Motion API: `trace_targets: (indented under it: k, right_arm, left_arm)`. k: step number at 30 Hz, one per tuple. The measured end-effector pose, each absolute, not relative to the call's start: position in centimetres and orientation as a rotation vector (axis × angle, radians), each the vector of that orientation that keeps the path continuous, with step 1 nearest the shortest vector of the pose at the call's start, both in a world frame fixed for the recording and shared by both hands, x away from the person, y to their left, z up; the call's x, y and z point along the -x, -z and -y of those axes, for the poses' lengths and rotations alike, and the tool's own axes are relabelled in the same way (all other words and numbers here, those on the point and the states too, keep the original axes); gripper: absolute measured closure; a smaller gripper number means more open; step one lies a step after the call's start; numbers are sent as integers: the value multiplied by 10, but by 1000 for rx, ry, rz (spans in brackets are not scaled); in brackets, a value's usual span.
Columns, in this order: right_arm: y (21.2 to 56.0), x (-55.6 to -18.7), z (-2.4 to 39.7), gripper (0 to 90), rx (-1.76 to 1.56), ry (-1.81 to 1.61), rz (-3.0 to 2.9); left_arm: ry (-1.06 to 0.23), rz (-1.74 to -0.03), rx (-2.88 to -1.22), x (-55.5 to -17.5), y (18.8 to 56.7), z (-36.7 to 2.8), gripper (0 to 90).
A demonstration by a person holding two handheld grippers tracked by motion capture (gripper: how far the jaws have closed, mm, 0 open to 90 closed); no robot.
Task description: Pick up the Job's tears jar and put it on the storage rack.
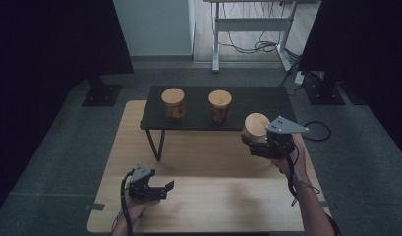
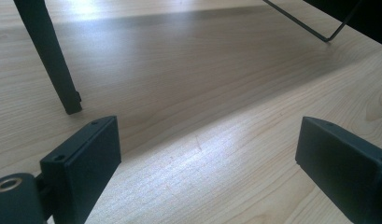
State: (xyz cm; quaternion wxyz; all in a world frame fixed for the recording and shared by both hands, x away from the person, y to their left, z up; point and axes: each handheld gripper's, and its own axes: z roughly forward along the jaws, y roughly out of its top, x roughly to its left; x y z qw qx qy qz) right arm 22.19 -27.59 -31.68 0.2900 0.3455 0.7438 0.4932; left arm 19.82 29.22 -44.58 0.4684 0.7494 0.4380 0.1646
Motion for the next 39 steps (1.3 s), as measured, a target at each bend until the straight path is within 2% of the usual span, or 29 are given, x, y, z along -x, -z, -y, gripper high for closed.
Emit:
trace_targets:
  k: [39]
  right_arm:
    - [301,-267,269,249,-953,-1262,-1993]
  left_arm:
    - [-399,-1098,-1829,-201,448,-299,64]
